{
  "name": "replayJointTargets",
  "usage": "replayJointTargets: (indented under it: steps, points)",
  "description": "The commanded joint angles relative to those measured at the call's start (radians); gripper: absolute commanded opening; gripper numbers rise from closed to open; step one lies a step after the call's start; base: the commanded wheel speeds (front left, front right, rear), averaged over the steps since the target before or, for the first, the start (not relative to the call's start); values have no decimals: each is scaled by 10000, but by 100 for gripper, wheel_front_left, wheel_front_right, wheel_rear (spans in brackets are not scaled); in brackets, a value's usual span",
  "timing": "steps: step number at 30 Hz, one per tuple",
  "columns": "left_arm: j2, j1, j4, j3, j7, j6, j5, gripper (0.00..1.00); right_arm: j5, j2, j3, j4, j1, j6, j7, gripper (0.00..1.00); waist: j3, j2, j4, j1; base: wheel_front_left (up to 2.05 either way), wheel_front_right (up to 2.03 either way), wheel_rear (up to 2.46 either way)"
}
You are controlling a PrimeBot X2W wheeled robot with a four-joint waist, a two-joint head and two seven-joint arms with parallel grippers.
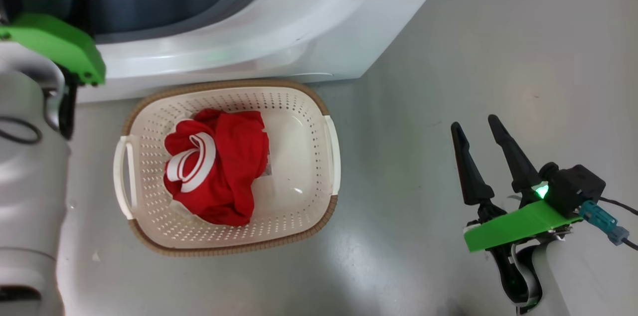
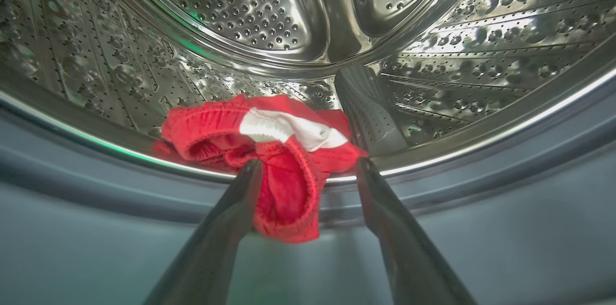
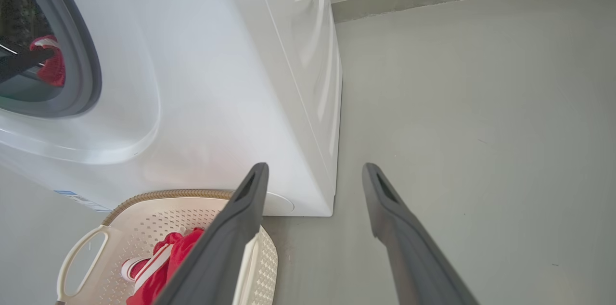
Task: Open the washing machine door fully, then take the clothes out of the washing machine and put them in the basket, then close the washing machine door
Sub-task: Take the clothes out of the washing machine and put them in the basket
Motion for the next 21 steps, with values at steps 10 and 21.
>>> replayJointTargets:
  steps: [10,21]
  points:
    - [929,-1252,1308,-120,18,144,191,100,263,-28,501,-262,-188,48,-65,100,391,0,-429,0,0,0,0]
    - [1074,-1557,1780,-331,72,39,76,54,348,-28,628,-338,-245,48,-65,100,508,0,-698,0,0,0,0]
